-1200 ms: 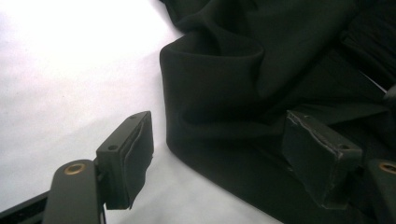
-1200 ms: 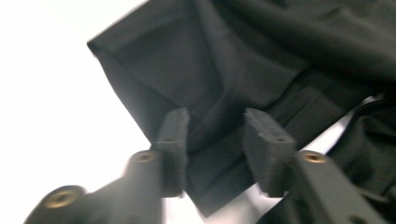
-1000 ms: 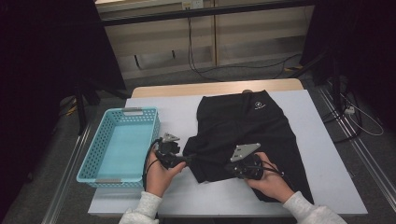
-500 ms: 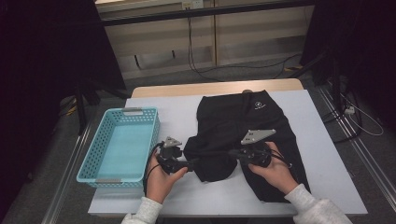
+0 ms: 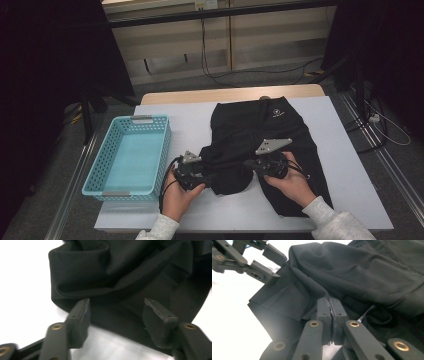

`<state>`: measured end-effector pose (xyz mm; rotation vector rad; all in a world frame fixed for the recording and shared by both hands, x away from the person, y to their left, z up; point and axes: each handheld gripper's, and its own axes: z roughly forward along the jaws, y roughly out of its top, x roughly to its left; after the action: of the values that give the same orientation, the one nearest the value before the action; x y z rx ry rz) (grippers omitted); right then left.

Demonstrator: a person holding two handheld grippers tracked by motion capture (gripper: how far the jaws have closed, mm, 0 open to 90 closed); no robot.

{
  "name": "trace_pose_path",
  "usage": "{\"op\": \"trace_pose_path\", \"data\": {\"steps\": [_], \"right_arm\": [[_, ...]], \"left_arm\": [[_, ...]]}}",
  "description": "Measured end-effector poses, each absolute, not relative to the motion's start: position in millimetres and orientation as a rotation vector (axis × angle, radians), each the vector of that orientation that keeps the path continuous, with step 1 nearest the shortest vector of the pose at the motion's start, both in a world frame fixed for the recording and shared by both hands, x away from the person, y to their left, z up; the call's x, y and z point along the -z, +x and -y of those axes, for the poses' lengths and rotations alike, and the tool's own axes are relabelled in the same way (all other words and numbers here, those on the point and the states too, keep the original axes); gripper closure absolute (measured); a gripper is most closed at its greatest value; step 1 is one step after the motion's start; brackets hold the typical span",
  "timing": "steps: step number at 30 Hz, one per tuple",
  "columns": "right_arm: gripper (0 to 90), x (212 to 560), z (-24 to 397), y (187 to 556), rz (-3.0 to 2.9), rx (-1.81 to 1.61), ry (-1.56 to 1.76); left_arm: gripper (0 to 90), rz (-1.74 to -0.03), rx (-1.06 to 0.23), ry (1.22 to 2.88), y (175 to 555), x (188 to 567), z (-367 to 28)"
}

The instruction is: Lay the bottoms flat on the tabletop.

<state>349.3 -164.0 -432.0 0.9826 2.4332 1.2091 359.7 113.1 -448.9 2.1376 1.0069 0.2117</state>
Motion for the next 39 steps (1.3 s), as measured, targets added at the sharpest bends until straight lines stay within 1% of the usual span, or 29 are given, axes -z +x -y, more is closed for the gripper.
{"op": "trace_pose_path", "data": {"steps": [7,11,13,17,22,25,31,39], "right_arm": [[88.4,432.3,163.6,348.4,-2.442,-1.199,0.974],[88.4,432.5,163.3,347.9,-2.446,-1.192,0.969],[88.4,432.7,163.4,347.8,-2.447,-1.188,0.969],[88.4,433.5,164.3,347.2,-2.448,-1.181,0.97],[88.4,434.6,166.4,346.8,-2.45,-1.169,0.974],[88.4,434.5,167.4,346.6,-2.445,-1.169,0.979],[88.4,433.9,168.7,345.3,-2.446,-1.176,0.981],[88.4,435.6,164.7,342.2,-2.463,-1.147,0.962]], "left_arm": [[50.8,-1.056,-0.186,2.12,359.1,452.5,-110.3],[61.3,-1.029,-0.173,2.139,357.8,452.9,-106.1],[64.5,-1.019,-0.177,2.154,357.5,452.5,-104.1],[75.2,-1.006,-0.166,2.169,357.7,452.4,-102.1],[87.1,-1.024,-0.141,2.169,358.9,452.3,-101.6],[89.2,-1.03,-0.137,2.181,359.7,450.6,-101.6],[89.6,-1.059,-0.107,2.148,368.9,442.2,-111.0],[89.1,-1.05,-0.129,2.102,383.5,434.8,-119.9]]}}
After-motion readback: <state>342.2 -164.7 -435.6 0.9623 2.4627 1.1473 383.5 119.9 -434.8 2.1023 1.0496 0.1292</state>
